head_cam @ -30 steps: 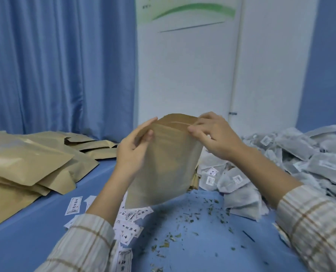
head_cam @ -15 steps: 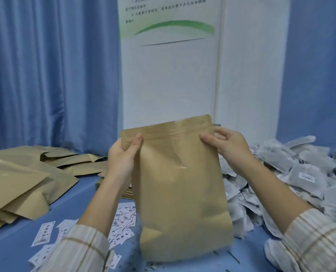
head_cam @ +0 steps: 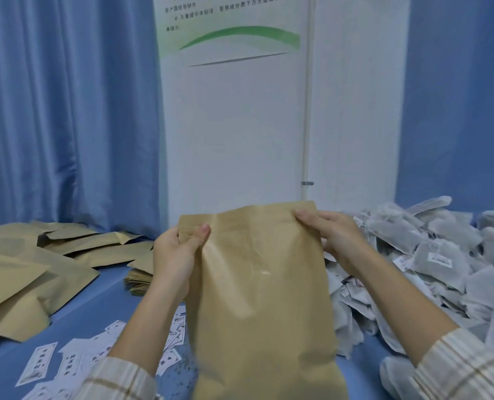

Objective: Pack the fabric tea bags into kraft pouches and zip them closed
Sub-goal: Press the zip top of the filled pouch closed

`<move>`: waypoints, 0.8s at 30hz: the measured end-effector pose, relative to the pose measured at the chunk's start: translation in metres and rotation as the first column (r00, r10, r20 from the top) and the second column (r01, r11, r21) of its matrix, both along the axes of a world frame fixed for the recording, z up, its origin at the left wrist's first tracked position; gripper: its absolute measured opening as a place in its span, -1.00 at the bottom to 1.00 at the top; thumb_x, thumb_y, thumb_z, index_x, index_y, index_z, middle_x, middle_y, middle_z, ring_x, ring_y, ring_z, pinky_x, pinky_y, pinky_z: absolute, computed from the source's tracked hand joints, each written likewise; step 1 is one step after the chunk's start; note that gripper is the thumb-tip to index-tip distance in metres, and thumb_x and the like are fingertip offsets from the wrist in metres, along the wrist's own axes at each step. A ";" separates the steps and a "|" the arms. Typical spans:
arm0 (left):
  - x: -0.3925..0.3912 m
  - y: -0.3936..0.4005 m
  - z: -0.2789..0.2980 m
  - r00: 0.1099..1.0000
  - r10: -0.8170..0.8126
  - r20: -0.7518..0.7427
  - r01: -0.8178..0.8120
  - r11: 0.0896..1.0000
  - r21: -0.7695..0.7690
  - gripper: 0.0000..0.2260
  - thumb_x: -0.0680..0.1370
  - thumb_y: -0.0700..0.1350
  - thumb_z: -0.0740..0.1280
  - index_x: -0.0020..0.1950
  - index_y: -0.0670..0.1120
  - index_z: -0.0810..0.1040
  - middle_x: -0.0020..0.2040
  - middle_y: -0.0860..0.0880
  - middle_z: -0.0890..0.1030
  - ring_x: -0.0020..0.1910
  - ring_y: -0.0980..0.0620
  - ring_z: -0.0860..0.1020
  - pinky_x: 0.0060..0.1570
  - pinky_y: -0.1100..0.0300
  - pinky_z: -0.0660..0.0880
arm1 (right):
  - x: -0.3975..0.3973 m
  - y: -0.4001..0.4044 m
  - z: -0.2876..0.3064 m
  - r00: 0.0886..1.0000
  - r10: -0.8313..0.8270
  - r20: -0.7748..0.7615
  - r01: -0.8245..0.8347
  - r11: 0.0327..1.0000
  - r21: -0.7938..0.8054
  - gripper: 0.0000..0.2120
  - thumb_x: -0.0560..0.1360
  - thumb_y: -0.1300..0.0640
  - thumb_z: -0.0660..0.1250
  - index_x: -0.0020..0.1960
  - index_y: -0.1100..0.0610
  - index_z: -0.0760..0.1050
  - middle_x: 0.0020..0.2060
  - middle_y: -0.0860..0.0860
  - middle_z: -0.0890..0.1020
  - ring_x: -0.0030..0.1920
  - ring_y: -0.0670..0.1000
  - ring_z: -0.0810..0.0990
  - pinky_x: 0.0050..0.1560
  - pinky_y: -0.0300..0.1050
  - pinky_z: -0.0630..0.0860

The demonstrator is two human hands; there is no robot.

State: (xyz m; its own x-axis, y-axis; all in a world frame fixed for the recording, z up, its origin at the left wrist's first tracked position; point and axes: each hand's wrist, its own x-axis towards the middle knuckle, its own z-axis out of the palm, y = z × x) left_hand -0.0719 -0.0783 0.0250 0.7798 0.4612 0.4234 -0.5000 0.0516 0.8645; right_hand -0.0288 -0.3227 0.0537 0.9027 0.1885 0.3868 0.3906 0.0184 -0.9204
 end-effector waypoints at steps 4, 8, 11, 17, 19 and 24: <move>0.002 0.000 -0.003 1.000 -0.008 -0.014 0.008 1.000 0.017 -0.87 0.47 -0.14 0.43 -0.17 -0.22 0.59 -0.26 -0.02 0.65 -0.25 0.06 0.59 -0.13 0.14 0.50 | 0.004 -0.004 -0.002 0.984 -0.164 0.076 0.166 0.986 -0.027 -0.72 0.28 -0.02 0.51 -0.24 0.23 0.65 -0.23 0.12 0.67 -0.26 -0.06 0.58 -0.16 -0.17 0.51; 0.005 0.000 -0.004 1.000 -0.010 -0.008 0.010 1.000 0.024 -0.81 0.46 -0.11 0.43 -0.14 -0.25 0.60 -0.29 0.01 0.65 -0.28 0.09 0.57 -0.28 0.27 0.50 | 0.010 -0.004 -0.010 0.927 -0.299 0.228 0.327 0.940 -0.097 -0.54 0.34 -0.05 0.46 -0.23 0.40 0.55 -0.37 0.13 0.53 -0.32 -0.03 0.45 -0.25 -0.14 0.37; 0.006 -0.003 -0.007 1.000 -0.018 -0.010 0.019 1.000 0.017 -0.72 0.45 -0.11 0.45 -0.09 -0.34 0.57 -0.19 -0.09 0.64 -0.18 -0.02 0.58 -0.11 0.10 0.47 | 0.011 -0.008 -0.011 0.944 -0.253 0.210 0.286 0.947 -0.145 -0.58 0.34 -0.04 0.47 -0.18 0.36 0.56 -0.33 0.14 0.57 -0.27 -0.01 0.49 -0.21 -0.16 0.40; 0.007 -0.013 -0.013 1.000 -0.016 -0.025 0.017 0.997 0.076 -0.91 0.45 -0.11 0.45 -0.21 -0.11 0.62 -0.26 0.00 0.68 -0.23 0.05 0.61 -0.18 0.16 0.51 | -0.003 0.011 0.015 0.741 -0.123 0.661 0.575 0.626 -0.528 -0.71 0.42 -0.09 0.36 0.13 -0.11 0.51 0.09 -0.17 0.56 0.12 -0.11 0.49 0.11 -0.21 0.39; 0.006 -0.025 -0.009 0.999 -0.051 -0.009 0.052 0.995 0.085 -0.91 0.44 -0.10 0.45 -0.20 -0.11 0.62 -0.27 0.01 0.68 -0.27 0.10 0.61 -0.28 0.27 0.49 | -0.009 0.043 0.021 0.623 -0.027 0.782 0.690 0.490 -0.532 -0.69 0.50 -0.20 0.16 0.02 -0.04 0.55 0.01 -0.10 0.60 0.05 -0.03 0.54 -0.08 -0.13 0.38; -0.002 -0.043 -0.002 0.994 -0.112 0.008 0.112 0.993 0.024 -0.84 0.42 -0.09 0.46 -0.28 -0.16 0.61 -0.32 -0.09 0.65 -0.35 0.05 0.55 -0.36 0.24 0.45 | -0.011 0.091 0.022 0.247 -0.209 0.946 0.952 0.234 -0.197 -0.50 0.48 -0.19 0.21 -0.51 0.10 0.40 -0.61 0.07 0.47 -0.55 0.09 0.49 -0.49 -0.25 0.15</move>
